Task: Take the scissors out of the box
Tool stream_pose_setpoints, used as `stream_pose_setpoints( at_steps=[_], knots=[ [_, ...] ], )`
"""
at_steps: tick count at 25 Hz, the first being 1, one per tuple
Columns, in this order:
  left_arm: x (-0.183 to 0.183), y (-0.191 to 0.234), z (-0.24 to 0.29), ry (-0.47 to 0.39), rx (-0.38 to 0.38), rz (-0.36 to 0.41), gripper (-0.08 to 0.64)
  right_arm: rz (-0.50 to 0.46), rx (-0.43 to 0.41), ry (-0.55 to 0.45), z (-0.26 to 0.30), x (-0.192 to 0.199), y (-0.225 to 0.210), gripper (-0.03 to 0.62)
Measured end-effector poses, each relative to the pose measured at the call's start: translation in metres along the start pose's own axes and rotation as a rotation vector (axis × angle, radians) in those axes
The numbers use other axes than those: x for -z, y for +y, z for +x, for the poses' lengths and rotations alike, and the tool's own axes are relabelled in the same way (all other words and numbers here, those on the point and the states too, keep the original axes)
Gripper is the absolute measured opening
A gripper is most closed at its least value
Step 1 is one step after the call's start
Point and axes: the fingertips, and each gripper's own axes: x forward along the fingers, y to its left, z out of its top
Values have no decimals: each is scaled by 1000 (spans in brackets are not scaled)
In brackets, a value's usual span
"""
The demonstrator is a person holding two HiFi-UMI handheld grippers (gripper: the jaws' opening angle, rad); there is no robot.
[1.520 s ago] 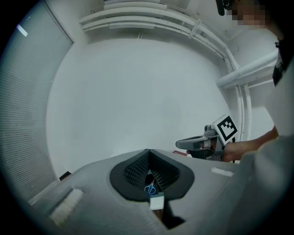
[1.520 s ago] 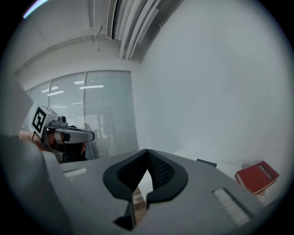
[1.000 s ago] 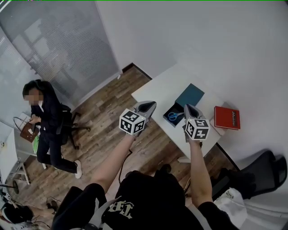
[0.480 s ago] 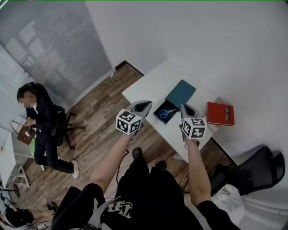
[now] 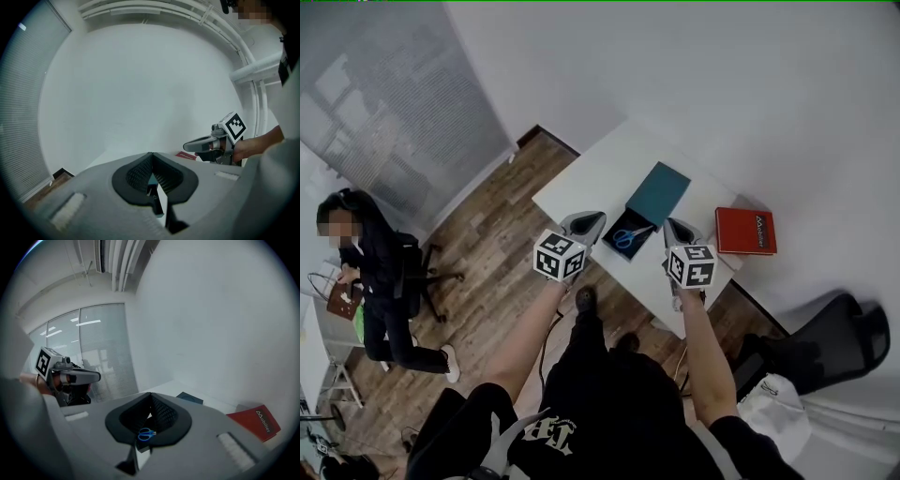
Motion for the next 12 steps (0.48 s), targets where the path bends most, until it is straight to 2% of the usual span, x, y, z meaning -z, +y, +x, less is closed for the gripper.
stream_pose_setpoints(
  at_steps=[12],
  knots=[
    [22,41,22,34,54,-23,2,-9,-1,156,59,53,8,6]
  ],
)
